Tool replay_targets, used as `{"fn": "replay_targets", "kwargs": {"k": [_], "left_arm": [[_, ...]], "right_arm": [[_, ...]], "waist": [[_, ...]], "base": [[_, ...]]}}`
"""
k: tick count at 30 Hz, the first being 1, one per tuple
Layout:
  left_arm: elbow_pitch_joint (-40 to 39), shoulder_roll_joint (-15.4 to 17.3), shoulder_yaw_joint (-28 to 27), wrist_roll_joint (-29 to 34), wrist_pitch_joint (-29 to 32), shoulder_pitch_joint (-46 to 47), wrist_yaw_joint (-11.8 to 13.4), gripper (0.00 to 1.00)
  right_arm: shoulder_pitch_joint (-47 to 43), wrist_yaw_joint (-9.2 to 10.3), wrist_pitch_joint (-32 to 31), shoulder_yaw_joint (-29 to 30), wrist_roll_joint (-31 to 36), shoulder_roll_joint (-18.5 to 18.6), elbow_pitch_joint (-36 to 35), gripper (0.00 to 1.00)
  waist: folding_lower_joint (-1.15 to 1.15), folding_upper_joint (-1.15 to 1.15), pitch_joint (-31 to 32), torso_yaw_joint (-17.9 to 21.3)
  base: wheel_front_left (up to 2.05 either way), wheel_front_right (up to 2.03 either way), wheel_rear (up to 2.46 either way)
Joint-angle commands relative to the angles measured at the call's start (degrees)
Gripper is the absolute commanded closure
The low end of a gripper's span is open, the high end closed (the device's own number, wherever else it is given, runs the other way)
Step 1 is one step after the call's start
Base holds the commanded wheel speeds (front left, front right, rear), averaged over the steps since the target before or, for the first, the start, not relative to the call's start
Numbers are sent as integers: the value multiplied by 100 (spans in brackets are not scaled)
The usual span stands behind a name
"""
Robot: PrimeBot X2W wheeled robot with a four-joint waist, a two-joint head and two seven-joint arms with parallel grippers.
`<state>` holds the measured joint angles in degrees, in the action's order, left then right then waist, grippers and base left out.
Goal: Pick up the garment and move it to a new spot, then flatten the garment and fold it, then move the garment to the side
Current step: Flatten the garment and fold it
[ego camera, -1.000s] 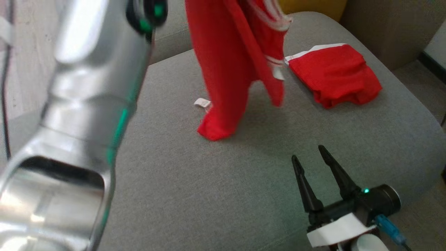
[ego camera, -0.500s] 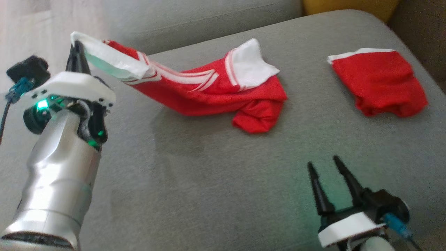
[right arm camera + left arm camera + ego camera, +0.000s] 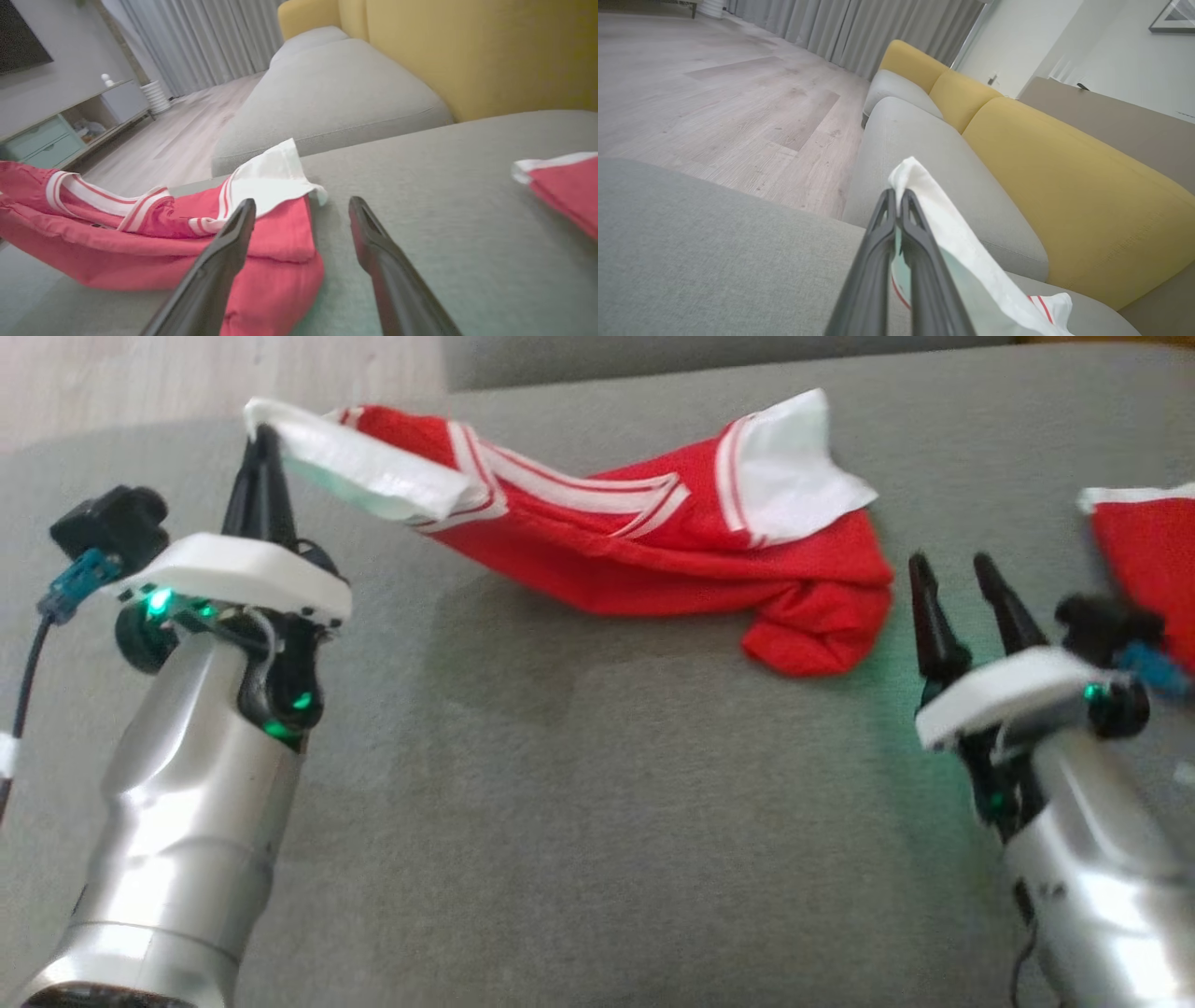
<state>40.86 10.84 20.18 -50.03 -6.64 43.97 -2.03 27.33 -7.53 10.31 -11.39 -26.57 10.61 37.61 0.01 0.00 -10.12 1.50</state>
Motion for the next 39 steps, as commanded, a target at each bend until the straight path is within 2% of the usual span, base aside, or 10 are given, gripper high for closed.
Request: {"fn": "replay_targets", "kwargs": {"k": [1, 10, 11, 13, 14, 21, 27, 32, 38, 39], "left_arm": [[-233, 160, -147, 19, -20, 300, -11, 100], [-542, -3, -25, 45, -66, 360, -17, 100], [-551, -19, -12, 47, -70, 366, -19, 100], [-565, -41, 4, 48, -81, 368, -18, 100], [-570, -45, 6, 44, -84, 372, -15, 100], [-682, -33, -108, -45, -283, 451, -96, 100], [-930, -83, -232, -272, -362, 340, -215, 100], [-1534, -78, -272, -552, -290, -522, -237, 100], [-2172, 127, -54, -216, -522, -1795, -51, 100], [-2243, 133, -51, -178, -568, -1958, -5, 100]], "right_arm": [[185, 4, -50, -175, -162, 56, -23, 0], [1217, 4, -554, -1147, -957, 452, 1316, 2], [1267, 4, -585, -1232, -1042, 449, 1425, 19], [1344, 4, -605, -1402, -1270, 424, 1515, 97], [1380, 4, -606, -1507, -1372, 428, 1515, 100], [2005, 4, 251, -1841, -1470, 959, 1560, 100], [2389, 4, 450, -1758, -1424, 1505, 1249, 100], [1357, 4, 325, -2086, -1658, 1815, 378, 100], [-421, 4, 226, -2105, -1666, 1849, -297, 100], [-663, 4, 252, -1985, -1666, 1768, -349, 77]], "waist": [[-1, 0, -288, -288], [-1, 0, -690, -710], [-1, 0, -711, -742], [-1, 0, -739, -780], [-1, 0, -751, -787], [-1, 0, -668, -628], [-1, 0, -467, -419], [-1, 0, -300, -196], [-1, 0, -404, -65], [-1, 0, -434, -57]], "base": [[0, 0, 0], [0, 0, 0], [0, 0, 0], [0, 0, 0], [0, 0, 0], [0, 0, 0], [0, 0, 0], [0, 0, 0], [0, 0, 0], [0, 0, 0]]}}
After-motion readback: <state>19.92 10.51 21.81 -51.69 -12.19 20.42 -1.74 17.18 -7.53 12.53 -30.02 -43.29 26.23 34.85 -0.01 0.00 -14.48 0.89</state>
